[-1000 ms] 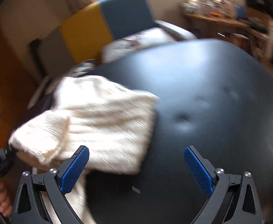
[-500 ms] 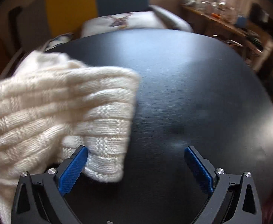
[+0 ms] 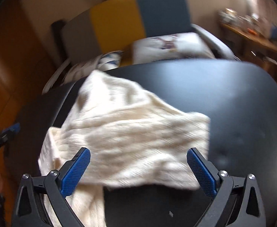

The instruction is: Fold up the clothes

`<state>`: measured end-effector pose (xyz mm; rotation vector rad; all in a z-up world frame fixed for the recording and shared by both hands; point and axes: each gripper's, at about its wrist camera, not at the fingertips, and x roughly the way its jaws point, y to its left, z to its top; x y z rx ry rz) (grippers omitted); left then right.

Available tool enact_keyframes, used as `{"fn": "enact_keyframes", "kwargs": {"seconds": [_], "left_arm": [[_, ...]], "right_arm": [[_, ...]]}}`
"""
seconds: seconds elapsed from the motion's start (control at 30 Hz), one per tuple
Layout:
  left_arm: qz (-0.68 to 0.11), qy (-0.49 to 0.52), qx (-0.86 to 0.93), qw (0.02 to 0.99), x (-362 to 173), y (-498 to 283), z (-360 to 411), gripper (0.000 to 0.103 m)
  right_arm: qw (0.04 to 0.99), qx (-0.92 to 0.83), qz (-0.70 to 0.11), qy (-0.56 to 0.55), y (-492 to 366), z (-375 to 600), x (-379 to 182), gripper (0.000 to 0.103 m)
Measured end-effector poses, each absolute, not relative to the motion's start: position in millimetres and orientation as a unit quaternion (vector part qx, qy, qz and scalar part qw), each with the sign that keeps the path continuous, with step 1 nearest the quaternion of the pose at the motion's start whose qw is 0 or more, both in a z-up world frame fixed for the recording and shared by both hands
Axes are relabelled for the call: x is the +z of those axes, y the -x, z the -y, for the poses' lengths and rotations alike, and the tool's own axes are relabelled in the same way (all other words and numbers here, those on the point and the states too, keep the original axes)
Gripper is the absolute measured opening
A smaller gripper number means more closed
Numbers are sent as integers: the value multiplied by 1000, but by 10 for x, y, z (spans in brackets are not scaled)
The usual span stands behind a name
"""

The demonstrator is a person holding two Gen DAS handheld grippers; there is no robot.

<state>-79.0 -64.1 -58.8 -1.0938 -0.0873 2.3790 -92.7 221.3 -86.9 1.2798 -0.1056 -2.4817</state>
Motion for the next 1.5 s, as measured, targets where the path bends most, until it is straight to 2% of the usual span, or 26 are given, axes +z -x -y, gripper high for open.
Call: {"fn": "enact_keyframes", "kwargs": {"seconds": [0.1,0.23,0.5,0.67,0.77,0.8,0.83,0.87,0.93,1.07,1.17,1.27,1.37,1.47,1.5], "left_arm": [[-22,439,855,276,-772,1117,380,37],[-8,478,830,287,-1070,1458,458,37],[-7,522,780,344,-1399,1778,351,42],[1,541,760,361,-1535,1836,286,45],[35,546,748,376,-1587,1818,365,41],[46,546,744,383,-1598,1805,393,33],[50,544,743,387,-1595,1765,406,19],[53,542,742,390,-1590,1723,419,14],[70,521,756,390,-1459,1602,485,9],[115,469,789,381,-1094,1369,737,8],[148,412,827,353,-702,1145,1169,8],[169,386,861,285,-509,952,1756,8],[172,397,883,179,-527,865,2400,8],[177,455,871,61,-780,894,2813,11],[180,476,861,26,-871,905,2932,8]], "right_arm": [[179,-850,20,-495,1069,-2163,-1159,103],[146,-832,12,-535,1151,-2403,-1484,103],[120,-845,-57,-518,1036,-2417,-1601,103],[118,-851,-49,-509,1012,-2372,-1642,103],[118,-855,-49,-504,951,-2430,-1650,103],[117,-856,-48,-502,946,-2424,-1654,103],[116,-856,-47,-501,943,-2438,-1651,103],[115,-857,-46,-500,943,-2466,-1643,103],[113,-859,-45,-498,943,-2522,-1627,103],[111,-861,-43,-494,957,-2635,-1600,103],[110,-861,-43,-495,982,-2680,-1621,103],[107,-861,-43,-495,963,-2679,-1639,103],[103,-863,-43,-493,955,-2679,-1644,103],[96,-864,-41,-493,962,-2673,-1647,103],[93,-863,-40,-494,967,-2672,-1647,103]]}}
